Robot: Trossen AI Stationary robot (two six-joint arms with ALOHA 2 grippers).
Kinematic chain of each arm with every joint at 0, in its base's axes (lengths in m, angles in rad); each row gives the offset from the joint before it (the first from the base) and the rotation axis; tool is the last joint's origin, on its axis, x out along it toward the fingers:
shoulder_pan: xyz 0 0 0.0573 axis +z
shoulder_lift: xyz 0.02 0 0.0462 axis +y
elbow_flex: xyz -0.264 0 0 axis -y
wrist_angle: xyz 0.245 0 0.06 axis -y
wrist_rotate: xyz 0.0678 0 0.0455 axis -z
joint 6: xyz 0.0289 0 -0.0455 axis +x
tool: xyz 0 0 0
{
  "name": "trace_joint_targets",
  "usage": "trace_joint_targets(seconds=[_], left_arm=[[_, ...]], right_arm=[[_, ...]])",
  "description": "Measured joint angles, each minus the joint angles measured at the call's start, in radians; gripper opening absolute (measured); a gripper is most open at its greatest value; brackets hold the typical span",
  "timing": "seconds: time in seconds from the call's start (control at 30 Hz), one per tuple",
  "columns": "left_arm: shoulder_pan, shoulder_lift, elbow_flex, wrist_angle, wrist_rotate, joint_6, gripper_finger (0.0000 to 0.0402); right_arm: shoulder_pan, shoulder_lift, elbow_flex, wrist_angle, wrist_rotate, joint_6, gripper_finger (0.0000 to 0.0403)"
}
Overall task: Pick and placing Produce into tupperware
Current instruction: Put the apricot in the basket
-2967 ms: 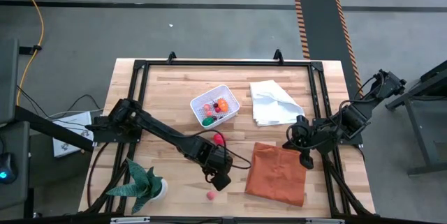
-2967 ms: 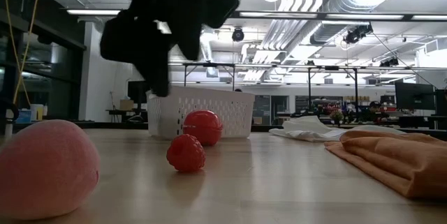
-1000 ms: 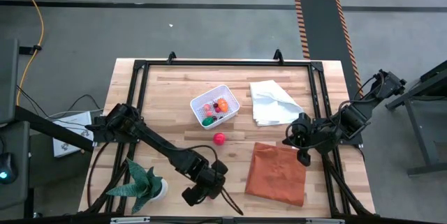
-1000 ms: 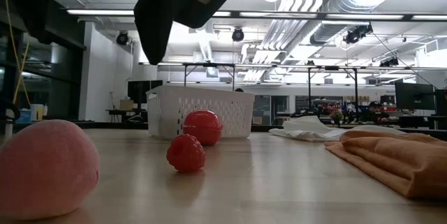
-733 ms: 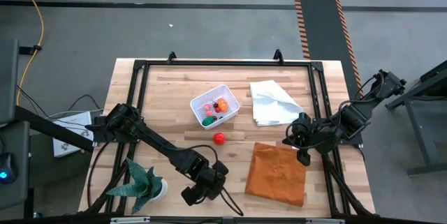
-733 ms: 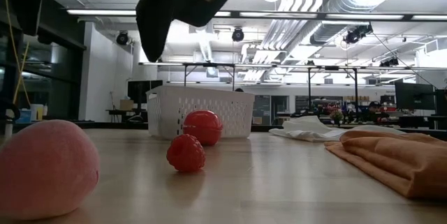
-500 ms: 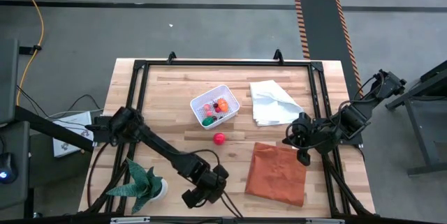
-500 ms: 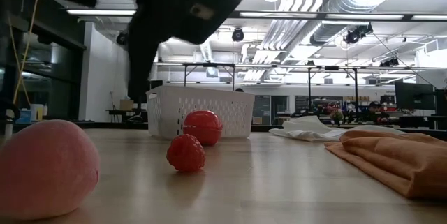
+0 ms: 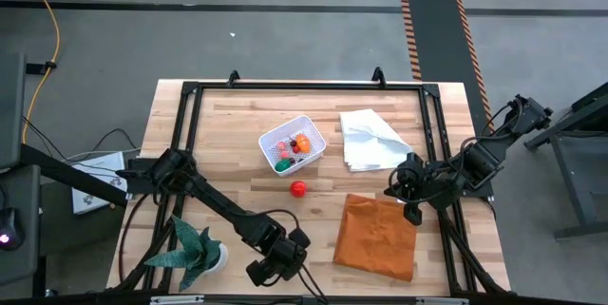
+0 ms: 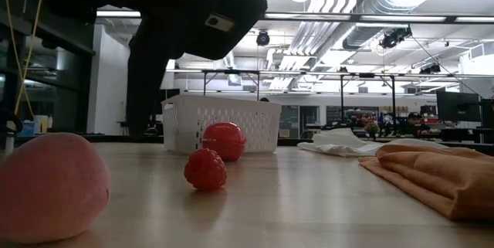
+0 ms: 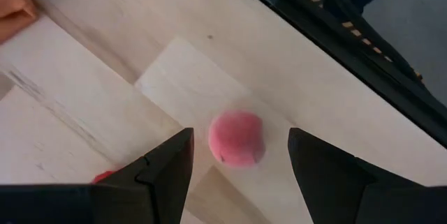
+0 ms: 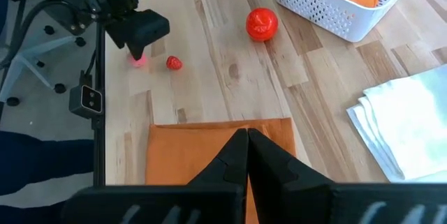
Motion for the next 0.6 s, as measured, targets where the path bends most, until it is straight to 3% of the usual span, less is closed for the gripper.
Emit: trace_joint_targets(seconds=[0.6], left_arm=[[0.000, 0.036, 0.001, 0.007, 0.007, -0.008, 0.0220]], right_arm=[[0.000, 0.000, 0.000, -0.001, 0.007, -0.001, 0.0000]])
